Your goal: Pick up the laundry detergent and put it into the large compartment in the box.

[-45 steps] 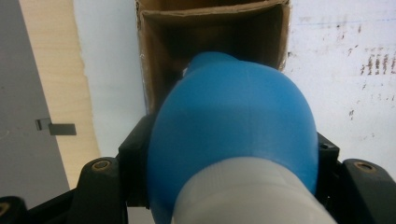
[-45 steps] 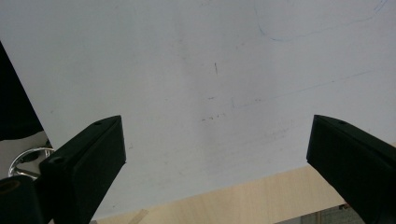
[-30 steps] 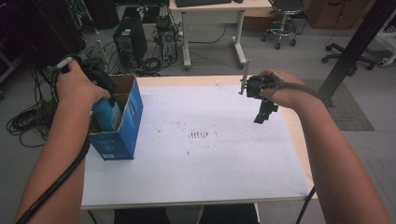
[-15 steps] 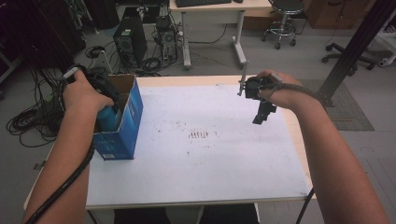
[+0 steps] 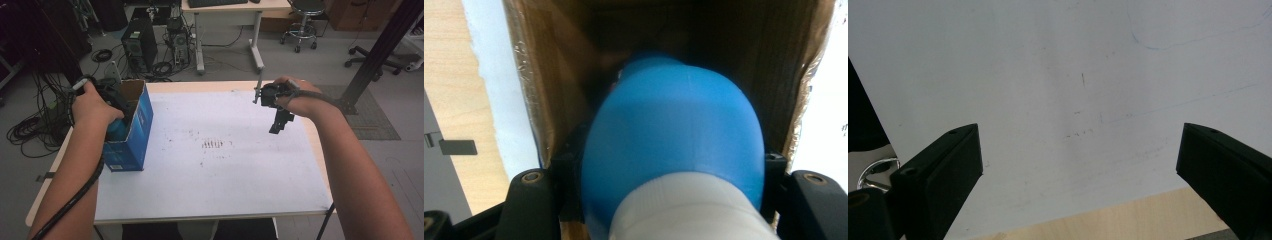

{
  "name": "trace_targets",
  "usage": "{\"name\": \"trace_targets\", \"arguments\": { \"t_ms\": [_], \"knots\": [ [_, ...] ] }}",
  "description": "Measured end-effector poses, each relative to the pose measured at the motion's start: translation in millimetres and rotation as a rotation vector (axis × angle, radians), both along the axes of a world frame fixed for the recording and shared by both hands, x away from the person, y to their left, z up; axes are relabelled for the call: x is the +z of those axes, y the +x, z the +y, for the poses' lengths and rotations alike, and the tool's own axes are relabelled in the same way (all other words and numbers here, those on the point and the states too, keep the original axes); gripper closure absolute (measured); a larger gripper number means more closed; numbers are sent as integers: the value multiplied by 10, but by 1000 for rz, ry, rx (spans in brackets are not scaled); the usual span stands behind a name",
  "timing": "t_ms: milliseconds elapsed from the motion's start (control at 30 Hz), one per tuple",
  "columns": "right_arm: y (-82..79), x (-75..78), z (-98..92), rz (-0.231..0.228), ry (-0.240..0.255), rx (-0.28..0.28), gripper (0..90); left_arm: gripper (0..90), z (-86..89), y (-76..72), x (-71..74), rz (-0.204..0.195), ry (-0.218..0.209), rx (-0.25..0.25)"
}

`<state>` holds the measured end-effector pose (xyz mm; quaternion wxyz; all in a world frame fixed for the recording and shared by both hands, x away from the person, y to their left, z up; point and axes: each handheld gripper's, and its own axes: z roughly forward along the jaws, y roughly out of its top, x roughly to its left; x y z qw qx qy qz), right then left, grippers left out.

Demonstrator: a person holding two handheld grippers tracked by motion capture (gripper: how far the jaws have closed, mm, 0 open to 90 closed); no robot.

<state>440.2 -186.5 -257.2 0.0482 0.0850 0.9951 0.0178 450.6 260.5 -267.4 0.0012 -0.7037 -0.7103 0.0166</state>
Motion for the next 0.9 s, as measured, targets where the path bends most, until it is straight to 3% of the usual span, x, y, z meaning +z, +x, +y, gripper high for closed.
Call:
{"name": "trace_targets", "arguments": {
  "t_ms": [900],
  "knots": [
    [0, -36, -14, 9, 1, -8, 44, 370, -18, -3, -176, 25, 8, -13]
  ]
}}
